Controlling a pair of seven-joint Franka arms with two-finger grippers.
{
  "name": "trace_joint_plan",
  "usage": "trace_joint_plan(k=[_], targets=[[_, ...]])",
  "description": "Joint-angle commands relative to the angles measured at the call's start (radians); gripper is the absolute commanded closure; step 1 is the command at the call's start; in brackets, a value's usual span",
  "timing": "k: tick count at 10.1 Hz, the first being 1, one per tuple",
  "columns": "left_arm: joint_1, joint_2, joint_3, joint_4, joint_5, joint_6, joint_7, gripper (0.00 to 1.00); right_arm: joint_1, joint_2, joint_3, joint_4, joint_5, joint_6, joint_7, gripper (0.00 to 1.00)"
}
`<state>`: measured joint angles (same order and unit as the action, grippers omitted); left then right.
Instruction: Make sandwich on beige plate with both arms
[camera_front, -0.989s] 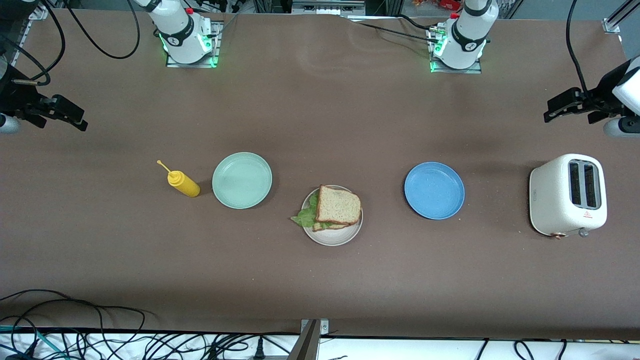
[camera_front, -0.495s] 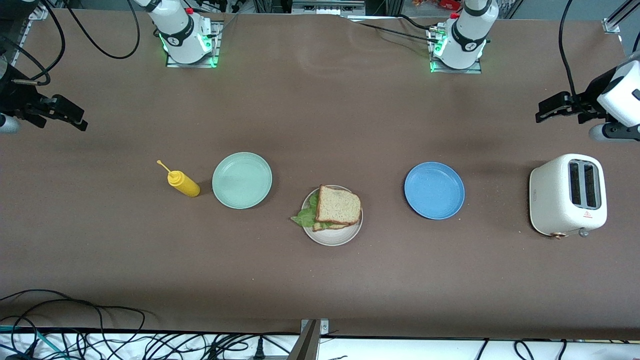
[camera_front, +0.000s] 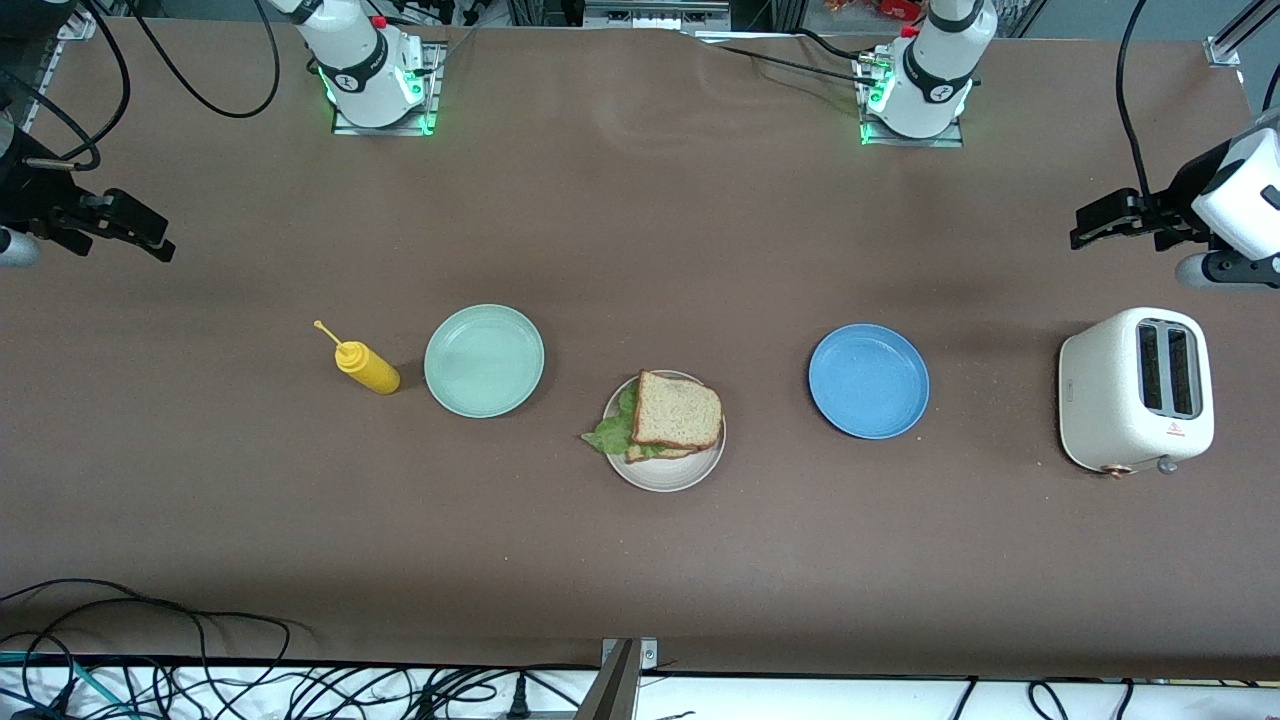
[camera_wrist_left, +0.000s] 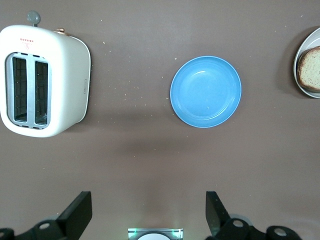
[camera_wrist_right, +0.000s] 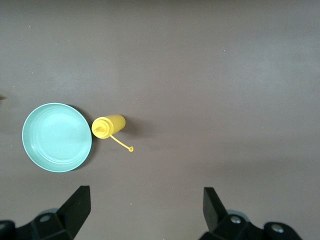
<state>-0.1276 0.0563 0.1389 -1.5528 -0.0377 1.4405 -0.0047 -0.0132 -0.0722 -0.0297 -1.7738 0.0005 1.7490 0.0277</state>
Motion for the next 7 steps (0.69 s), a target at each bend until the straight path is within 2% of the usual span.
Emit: trace_joint_plan(k=[1, 7], targets=[[0.008, -0.003, -0.012, 0.003, 0.025, 0.006, -0.001, 0.00, 0.001, 0.009, -0.004, 0.025, 0.000, -0.020, -0.008, 0.00], [0.008, 0.025, -0.008, 0.036, 0.027, 0.000, 0.006, 0.00, 0.001, 0.009, -0.004, 0.025, -0.002, -0.020, -0.008, 0.00]])
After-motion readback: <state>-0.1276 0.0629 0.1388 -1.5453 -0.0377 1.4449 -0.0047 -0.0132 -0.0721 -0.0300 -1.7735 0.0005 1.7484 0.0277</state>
